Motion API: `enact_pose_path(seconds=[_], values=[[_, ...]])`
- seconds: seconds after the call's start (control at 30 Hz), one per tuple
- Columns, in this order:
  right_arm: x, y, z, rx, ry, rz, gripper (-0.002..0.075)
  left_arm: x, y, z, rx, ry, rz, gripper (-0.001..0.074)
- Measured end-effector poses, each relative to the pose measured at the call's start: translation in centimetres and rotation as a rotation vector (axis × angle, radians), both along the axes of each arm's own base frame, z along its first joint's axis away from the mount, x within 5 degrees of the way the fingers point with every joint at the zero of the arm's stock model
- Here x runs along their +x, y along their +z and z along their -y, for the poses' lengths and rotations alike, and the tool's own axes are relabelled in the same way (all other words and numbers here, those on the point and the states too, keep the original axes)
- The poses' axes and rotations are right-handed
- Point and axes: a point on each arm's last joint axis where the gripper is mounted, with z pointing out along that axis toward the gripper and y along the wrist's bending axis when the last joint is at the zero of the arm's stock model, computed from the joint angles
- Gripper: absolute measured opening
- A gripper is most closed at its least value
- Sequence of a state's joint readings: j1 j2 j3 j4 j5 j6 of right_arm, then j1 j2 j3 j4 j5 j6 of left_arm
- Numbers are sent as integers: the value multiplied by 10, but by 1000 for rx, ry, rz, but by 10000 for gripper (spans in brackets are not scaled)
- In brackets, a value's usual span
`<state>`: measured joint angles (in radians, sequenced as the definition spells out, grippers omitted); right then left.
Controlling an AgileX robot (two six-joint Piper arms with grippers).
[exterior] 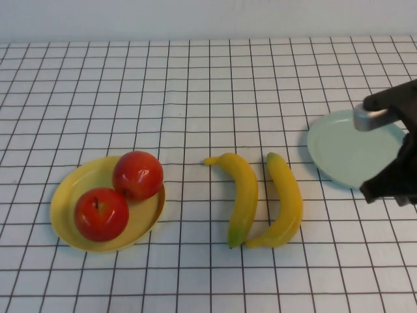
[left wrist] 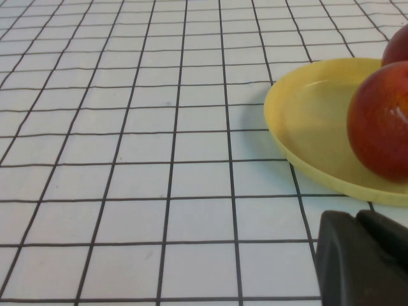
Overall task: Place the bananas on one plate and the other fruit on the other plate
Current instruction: Put another type of fruit in the right plate
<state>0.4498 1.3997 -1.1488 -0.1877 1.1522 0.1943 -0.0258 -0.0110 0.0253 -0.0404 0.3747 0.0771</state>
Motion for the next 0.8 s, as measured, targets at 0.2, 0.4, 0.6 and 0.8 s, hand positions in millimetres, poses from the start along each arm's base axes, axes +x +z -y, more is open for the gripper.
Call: enact_pose_path(seconds=[0.2,0.4,0.6,0.8], values=[[32,5,-30,32,25,-36,-13,0,0,0,0,0,0,-3],[61,3,-59,122,45,-82,116,0,0,0,0,0,0,-4],[81,-15,-95,125,98,-111,384,0,0,0,0,0,0,-3],[103,-47,-112,98,57,-159,465,0,0,0,0,0,0,-4]])
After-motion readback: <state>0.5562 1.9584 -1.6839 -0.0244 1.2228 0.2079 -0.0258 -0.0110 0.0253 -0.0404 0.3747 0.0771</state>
